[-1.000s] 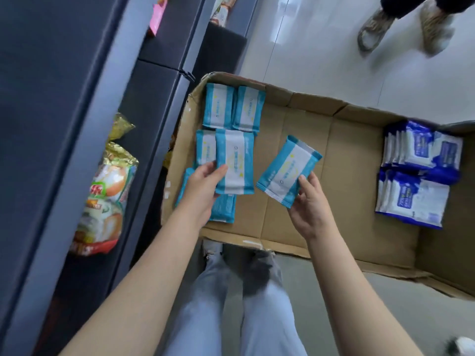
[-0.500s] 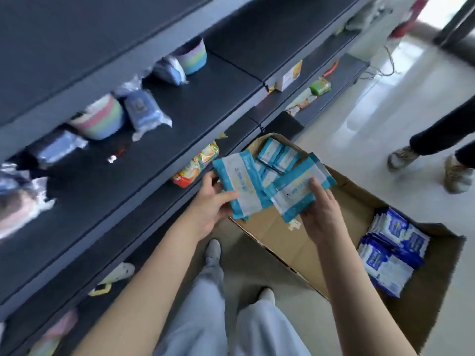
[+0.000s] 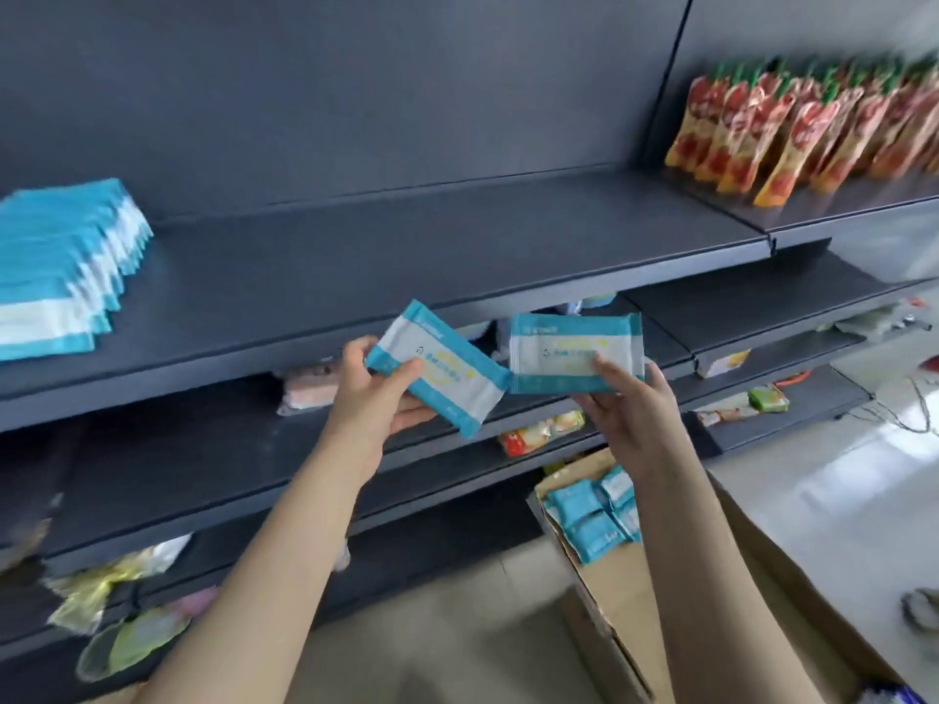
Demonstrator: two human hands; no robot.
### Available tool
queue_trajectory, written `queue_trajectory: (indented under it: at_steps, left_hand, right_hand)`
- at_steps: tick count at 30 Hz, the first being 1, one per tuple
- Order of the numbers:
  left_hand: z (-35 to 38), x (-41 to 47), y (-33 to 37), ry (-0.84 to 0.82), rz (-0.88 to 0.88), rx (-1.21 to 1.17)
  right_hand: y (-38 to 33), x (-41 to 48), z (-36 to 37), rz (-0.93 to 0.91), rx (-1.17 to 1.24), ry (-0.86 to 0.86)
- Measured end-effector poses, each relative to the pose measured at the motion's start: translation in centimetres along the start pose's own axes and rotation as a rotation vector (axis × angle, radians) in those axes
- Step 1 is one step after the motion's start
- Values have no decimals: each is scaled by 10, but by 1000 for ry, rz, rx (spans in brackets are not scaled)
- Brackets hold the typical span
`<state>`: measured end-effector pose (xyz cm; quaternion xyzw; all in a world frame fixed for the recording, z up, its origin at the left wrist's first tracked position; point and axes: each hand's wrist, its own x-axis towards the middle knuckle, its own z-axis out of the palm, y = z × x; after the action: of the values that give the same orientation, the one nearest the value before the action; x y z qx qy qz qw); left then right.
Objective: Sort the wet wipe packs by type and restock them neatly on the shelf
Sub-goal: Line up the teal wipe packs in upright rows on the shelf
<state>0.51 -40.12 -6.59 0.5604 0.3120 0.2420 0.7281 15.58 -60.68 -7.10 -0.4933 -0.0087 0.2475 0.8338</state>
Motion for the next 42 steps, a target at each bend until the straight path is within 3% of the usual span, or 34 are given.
queue_trajectory:
  at_steps: [4, 10, 19, 24, 29, 35, 37, 39, 42]
  left_hand:
    - [-94, -7, 32, 107, 64, 125]
    - [-220, -29, 72, 174, 148, 90]
    - [-341, -21, 105, 275, 242, 269]
    - [-375, 15, 106, 349, 233, 399]
    - [-394, 42, 99, 477, 331, 635]
    - [-403, 68, 98, 484, 404, 867]
    - [-401, 74, 96, 476, 477, 944]
    - [-403, 78, 94, 481, 602, 1175]
    - [-414, 85, 95, 373, 770, 1400]
  right_hand:
    - [32, -25, 81, 19, 84, -88]
    - [91, -48, 187, 49, 67, -217]
    - [139, -53, 289, 45, -190, -351]
    - [157, -31, 322, -6, -336, -411]
    - [179, -15, 344, -34, -454, -415]
    - [200, -9, 358, -61, -537, -409]
    - [204, -9, 363, -91, -549, -388]
    - [209, -10, 366, -131, -572, -356]
    - [215, -12, 369, -191, -648, -296]
